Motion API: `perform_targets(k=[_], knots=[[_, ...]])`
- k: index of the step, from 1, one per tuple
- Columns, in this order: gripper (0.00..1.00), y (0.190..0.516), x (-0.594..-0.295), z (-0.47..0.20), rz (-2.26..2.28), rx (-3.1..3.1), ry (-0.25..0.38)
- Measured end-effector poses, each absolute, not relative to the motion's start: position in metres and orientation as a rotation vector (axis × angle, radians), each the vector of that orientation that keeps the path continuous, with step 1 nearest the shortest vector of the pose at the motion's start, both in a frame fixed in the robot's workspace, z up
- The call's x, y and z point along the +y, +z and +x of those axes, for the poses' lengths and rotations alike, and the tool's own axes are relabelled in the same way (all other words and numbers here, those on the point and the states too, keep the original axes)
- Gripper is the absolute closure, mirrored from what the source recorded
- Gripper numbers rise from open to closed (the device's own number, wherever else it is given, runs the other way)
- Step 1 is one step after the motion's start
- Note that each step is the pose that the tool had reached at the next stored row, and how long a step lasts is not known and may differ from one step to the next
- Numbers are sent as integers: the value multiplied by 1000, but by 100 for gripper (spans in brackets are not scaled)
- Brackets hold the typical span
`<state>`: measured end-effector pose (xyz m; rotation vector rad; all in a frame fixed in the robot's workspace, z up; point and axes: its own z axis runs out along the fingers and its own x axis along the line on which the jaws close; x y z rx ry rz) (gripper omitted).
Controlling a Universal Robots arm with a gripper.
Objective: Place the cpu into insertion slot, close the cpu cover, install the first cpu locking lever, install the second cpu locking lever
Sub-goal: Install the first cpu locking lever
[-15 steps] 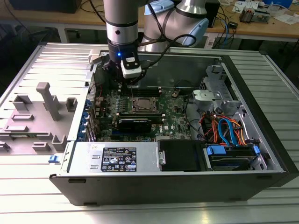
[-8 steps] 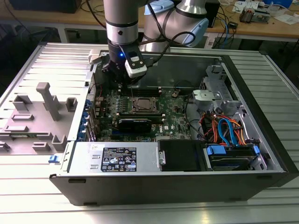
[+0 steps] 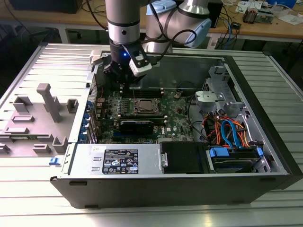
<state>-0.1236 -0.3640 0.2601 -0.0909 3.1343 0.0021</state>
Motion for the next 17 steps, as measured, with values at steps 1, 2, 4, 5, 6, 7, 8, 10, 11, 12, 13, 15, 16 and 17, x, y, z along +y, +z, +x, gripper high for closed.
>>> perform_targets(k=[1, 2, 4, 5, 6, 7, 8, 10, 11, 12, 13, 15, 16, 17], knots=[[89, 260, -362, -124, -97, 3134, 2], [89, 260, -359, -124, -106, 3134, 2], [89, 260, -356, -124, -115, 3134, 2], [89, 260, -355, -124, -118, 3134, 2], [89, 260, -353, -124, -121, 3133, 2], [89, 260, -353, -124, -123, 3133, 2], [89, 260, -352, -124, -124, 3133, 2], [89, 260, -351, -123, -125, 3133, 2], [89, 260, -351, -122, -125, 3133, 2], [89, 260, -351, -122, -124, 3133, 2], [89, 260, -350, -120, -123, 3133, 2], [89, 260, -348, -117, -123, 3133, 2], [89, 260, -348, -114, -123, 3133, 2], [89, 260, -348, -111, -124, 3133, 2]])
